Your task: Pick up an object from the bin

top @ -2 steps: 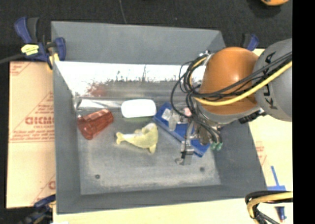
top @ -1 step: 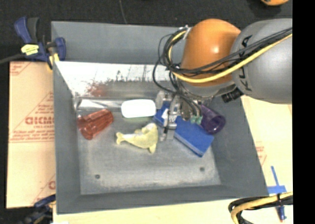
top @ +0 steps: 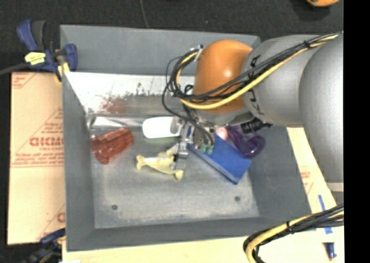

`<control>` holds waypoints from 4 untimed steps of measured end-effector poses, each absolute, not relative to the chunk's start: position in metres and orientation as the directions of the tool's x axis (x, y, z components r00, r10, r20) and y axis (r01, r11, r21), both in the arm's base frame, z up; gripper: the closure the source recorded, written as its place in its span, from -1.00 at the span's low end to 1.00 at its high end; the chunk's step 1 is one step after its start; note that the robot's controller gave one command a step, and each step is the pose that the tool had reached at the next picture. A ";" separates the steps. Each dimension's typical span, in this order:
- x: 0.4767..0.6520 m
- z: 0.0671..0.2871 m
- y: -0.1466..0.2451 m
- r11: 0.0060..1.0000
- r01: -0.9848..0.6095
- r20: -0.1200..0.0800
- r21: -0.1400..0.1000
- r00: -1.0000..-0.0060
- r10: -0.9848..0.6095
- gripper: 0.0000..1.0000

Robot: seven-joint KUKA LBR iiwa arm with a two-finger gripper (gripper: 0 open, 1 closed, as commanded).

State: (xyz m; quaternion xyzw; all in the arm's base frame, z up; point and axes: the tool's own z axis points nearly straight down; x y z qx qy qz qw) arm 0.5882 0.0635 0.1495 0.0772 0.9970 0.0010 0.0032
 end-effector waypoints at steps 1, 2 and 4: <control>0.628 0.126 0.073 0.999 -0.053 -0.017 0.000 -0.998 -0.053 -1.00; 0.595 0.104 0.056 1.000 -0.013 -0.009 0.003 -1.000 -0.013 -1.00; 0.572 0.075 0.032 0.995 0.099 -0.006 0.003 -0.995 0.099 1.00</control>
Offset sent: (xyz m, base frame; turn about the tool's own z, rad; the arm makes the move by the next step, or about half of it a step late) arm -0.0126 -0.0161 -0.0573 -0.1082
